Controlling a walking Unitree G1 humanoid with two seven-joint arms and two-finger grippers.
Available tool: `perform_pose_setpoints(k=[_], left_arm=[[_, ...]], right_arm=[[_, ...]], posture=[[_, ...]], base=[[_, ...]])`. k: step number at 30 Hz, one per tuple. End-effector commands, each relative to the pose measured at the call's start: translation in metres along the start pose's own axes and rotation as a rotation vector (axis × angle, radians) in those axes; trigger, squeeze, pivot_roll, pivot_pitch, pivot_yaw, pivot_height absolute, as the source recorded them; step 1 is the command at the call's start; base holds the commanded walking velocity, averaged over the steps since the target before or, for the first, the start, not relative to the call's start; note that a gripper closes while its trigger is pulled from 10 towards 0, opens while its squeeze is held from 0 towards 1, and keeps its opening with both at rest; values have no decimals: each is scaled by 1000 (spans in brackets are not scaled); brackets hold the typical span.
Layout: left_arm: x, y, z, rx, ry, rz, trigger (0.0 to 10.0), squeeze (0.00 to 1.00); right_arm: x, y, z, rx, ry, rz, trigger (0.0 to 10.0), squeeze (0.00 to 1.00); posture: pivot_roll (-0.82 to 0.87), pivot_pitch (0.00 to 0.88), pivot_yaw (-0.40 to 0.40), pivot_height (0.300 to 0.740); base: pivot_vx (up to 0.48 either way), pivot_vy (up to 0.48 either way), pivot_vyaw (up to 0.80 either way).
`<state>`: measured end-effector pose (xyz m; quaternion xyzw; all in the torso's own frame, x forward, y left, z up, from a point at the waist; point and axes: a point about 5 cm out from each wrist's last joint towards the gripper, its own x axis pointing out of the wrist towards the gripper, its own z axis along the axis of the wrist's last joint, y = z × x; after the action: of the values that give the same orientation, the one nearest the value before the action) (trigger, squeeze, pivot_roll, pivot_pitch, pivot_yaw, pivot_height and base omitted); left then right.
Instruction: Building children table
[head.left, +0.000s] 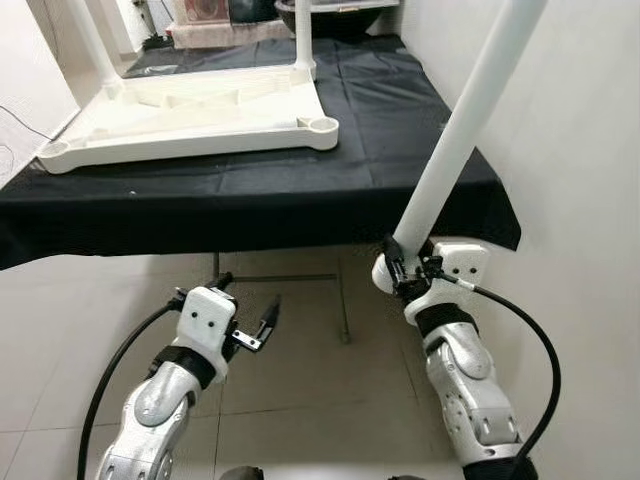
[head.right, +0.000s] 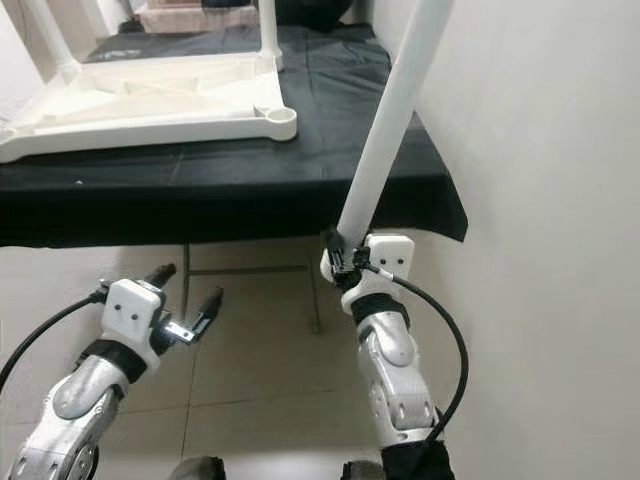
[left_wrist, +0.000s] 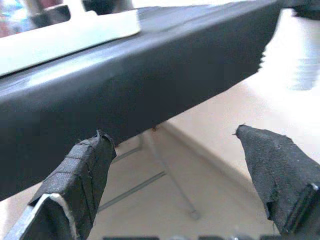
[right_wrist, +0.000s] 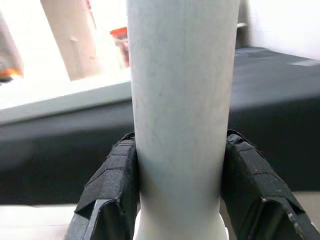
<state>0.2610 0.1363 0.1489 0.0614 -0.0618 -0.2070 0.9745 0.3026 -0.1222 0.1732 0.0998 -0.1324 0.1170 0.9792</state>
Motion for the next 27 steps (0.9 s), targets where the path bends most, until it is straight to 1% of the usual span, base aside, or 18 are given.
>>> perform_pose_setpoints(k=[1,3,4,7,8,9,10,11,13,14,17,18,27], left_arm=[[2,-6,-5,-34,27,-39,10000,0],[7,-13,-4,-61,38,-88,10000,0],[8,-16,-4,-60,37,-105,10000,0],[11,-19,-3,-56,33,-115,10000,0],[12,-20,-3,-54,29,-118,10000,31],[12,-20,-3,-54,29,-118,10000,31],[13,-20,-3,-54,27,-117,10000,675],[15,-21,-3,-65,26,-125,10000,1000],[15,-21,-3,-65,26,-125,10000,1000],[17,-22,-2,-70,29,-137,10000,1000],[17,-23,-2,-70,30,-145,10000,1000],[18,-23,-2,-67,32,-150,10000,0],[22,-35,0,-117,31,-241,10000,0]], right_arm=[[-2,8,1,37,4,40,10000,0],[-3,15,1,60,8,79,10000,0],[-4,18,1,72,10,94,10000,0],[-5,23,1,87,13,117,10000,0],[-6,25,1,90,13,131,10000,0],[-6,25,1,90,13,131,10000,0],[-6,27,1,92,13,140,10000,0],[-7,28,1,97,15,148,10000,0],[-7,28,1,97,15,148,10000,0],[-7,28,1,104,18,156,10000,0],[-7,28,2,107,20,158,10000,0],[-7,28,2,111,21,160,10000,0],[-8,32,4,119,23,189,10000,0]], posture=[[48,27,-6,676],[48,26,-5,686],[46,25,-4,691],[43,25,-2,701],[43,26,-2,706],[43,26,-2,706],[42,26,-1,710],[44,27,-1,715],[44,27,-1,715],[42,32,0,725],[42,32,0,730],[43,32,-2,735],[42,30,-3,740]], base=[[0,0,0],[0,0,0],[0,0,0],[0,0,0],[0,0,0],[0,0,0],[0,0,0],[0,0,0],[0,0,0],[0,0,0],[0,0,0],[0,0,0],[0,0,0]])
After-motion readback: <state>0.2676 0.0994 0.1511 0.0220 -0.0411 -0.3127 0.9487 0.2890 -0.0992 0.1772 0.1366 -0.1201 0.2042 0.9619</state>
